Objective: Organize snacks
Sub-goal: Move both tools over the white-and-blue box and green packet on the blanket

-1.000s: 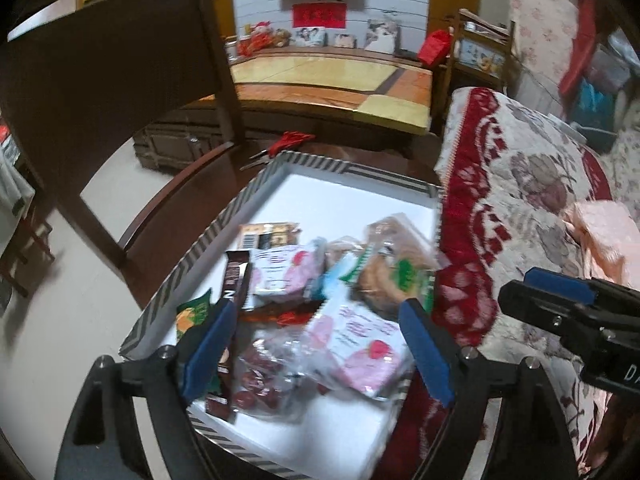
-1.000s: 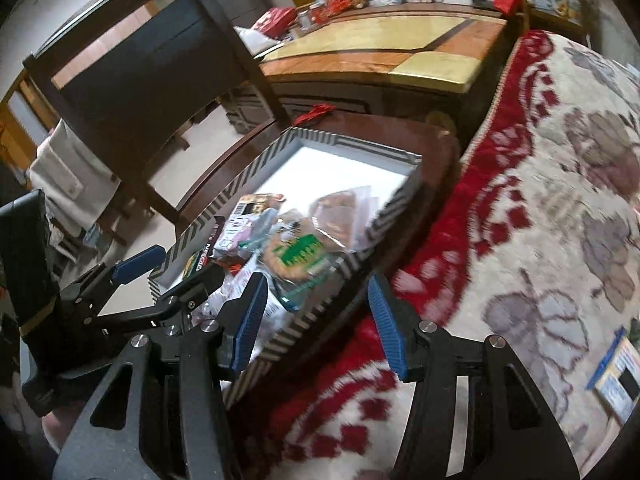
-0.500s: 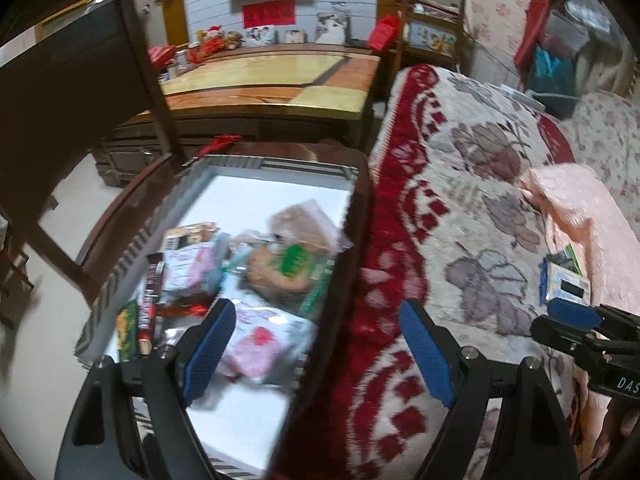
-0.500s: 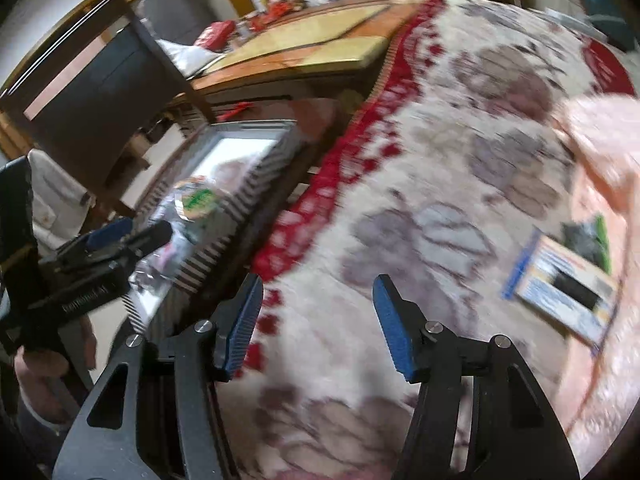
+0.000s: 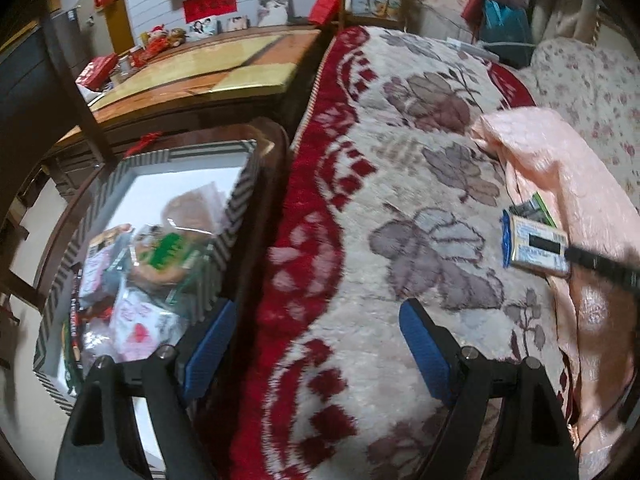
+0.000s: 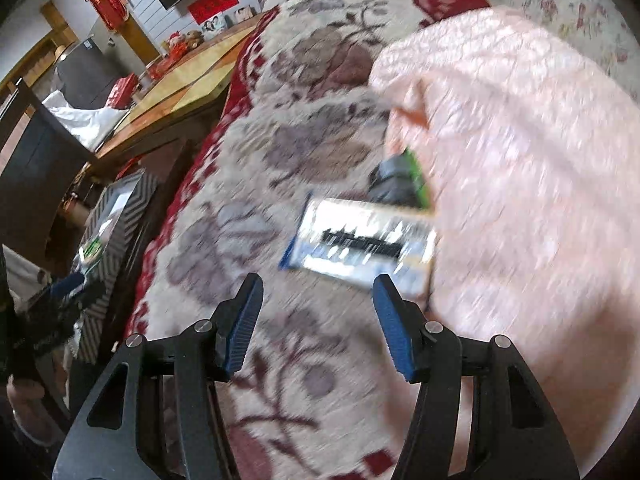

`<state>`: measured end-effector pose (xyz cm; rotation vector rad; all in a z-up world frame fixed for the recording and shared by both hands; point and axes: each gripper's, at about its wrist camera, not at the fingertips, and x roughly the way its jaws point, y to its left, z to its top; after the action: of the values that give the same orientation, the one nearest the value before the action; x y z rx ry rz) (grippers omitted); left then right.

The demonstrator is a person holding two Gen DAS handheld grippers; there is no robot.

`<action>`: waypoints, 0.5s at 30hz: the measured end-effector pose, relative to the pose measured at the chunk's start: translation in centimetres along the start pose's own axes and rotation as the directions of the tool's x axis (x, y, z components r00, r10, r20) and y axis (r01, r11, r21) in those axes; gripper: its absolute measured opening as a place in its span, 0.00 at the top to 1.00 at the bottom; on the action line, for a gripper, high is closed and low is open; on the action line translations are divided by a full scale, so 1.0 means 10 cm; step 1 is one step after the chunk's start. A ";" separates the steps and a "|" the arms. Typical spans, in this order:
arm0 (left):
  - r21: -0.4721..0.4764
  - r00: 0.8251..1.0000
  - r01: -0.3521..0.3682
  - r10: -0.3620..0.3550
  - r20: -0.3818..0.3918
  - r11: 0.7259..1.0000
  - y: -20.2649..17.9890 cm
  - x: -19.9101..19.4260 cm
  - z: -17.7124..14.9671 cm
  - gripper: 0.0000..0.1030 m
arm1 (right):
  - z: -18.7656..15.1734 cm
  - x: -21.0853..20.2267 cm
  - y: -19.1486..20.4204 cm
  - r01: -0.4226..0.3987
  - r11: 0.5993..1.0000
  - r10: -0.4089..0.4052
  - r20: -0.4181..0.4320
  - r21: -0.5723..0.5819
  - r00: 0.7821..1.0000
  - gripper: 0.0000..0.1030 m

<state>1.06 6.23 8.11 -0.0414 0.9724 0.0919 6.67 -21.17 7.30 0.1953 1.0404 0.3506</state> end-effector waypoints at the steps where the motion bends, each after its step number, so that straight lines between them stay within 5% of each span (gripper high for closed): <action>1: 0.004 1.000 0.002 -0.002 -0.005 1.000 -0.02 0.01 0.00 0.17 | 0.08 0.02 -0.02 0.006 1.000 -0.005 0.003 -0.015 1.000 0.44; 10: 0.021 0.999 -0.003 0.004 -0.035 1.000 -0.08 0.11 -0.03 0.17 | 0.51 0.54 -0.28 0.115 0.992 -0.118 -0.082 -0.050 0.990 0.44; 15: 0.005 0.999 0.011 -0.011 -0.049 1.000 -0.09 0.17 -0.04 0.17 | 0.21 0.55 -0.15 0.021 1.000 -0.022 -0.183 -0.007 0.983 0.42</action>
<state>1.79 5.43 6.52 -0.0444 1.0211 0.0787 11.26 -20.50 3.41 0.1494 1.2226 0.3566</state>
